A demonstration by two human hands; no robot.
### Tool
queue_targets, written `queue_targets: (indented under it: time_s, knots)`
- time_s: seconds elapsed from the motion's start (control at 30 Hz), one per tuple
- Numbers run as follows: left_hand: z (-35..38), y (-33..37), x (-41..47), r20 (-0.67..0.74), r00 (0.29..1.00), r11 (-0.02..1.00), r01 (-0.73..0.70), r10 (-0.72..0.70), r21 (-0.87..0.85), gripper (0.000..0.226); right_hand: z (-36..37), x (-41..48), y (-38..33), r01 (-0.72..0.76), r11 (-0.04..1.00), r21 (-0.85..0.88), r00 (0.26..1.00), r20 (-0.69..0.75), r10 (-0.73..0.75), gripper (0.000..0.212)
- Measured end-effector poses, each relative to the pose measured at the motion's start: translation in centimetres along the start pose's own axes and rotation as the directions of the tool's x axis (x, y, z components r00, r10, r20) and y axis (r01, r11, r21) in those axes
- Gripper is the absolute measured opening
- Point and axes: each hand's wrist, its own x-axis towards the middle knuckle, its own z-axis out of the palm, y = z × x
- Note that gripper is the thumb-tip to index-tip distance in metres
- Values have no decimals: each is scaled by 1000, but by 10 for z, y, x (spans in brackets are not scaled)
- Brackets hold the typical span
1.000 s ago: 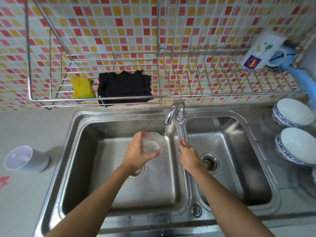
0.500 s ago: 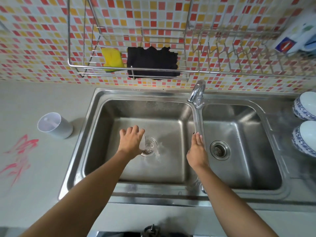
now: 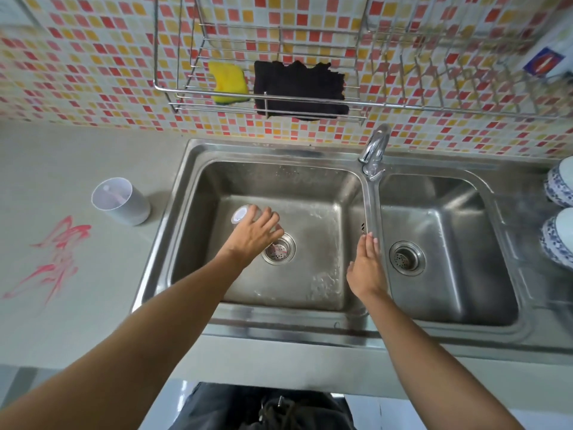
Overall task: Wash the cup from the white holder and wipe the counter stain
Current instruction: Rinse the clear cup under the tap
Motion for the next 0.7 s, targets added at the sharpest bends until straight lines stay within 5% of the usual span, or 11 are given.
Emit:
queue_targets:
  time_s: [0.2,0.33,0.53,0.7]
  knots:
    - [2,-1,-17,-85,994,997,70,-73,-42,70,-4,-2,2,53,998,-42,998,34,-51,72]
    - [17,5,-35,-158,957,941,194,-244,-277,85,-8,-5,-4,58,998,-35,997,50,-56,74]
    - [38,-11,-90,-13,734,491,440,-679,-752,79,9,-32,-55,183,983,10,983,20,-184,73]
    - [74,-41,-156,163,546,167,504,-822,-847,78,29,-54,-134,255,960,118,965,27,-260,71]
